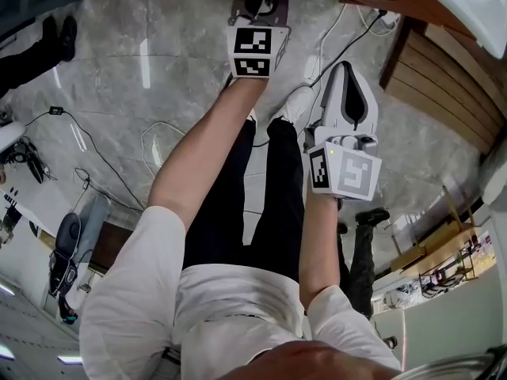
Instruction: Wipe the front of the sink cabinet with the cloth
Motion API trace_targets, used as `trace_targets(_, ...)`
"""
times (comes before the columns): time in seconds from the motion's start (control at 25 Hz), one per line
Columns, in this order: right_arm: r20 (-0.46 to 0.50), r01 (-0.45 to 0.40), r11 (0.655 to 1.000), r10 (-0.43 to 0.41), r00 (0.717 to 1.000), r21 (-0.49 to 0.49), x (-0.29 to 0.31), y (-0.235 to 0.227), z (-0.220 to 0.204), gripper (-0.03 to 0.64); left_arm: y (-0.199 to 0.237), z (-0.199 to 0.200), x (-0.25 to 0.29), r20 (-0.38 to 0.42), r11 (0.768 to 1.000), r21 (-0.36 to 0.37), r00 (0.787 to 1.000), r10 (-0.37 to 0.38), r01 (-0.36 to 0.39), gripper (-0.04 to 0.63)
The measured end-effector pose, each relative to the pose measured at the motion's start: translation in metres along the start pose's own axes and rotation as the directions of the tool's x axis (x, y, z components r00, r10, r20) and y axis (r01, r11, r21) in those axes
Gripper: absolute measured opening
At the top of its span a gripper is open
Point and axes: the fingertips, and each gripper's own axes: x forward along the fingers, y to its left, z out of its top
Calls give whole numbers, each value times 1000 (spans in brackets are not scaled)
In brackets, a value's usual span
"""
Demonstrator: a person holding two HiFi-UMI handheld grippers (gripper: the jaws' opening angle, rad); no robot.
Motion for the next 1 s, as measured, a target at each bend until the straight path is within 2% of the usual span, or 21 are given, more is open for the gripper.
trace_targets(0.32, 6, -19, 1000, 20, 1000, -12, 4, 15, 4, -3, 10, -3, -15, 0, 998, 55, 1000, -6, 6, 75)
trace_targets(0.4, 7, -20, 1000, 20, 1000, -15, 4, 17, 6, -3, 13, -1, -19, 4, 999, 41, 1000, -5, 5, 75)
trace_targets(0.6, 3, -18, 1000, 19, 1000, -20, 5, 19, 7, -3, 46, -4, -29, -2, 998, -5, 998, 61, -61, 75)
trace_targets(0.8, -7, -28, 999, 28, 1000, -25, 8, 30, 2, -3, 58, -3, -31, -5, 995, 86, 998, 59, -59, 75)
trace_targets(1.0, -15, -45, 999, 45, 999, -21, 11, 44, 0, -3, 76, 3, -35, 10, 997, 33, 998, 70, -70, 75)
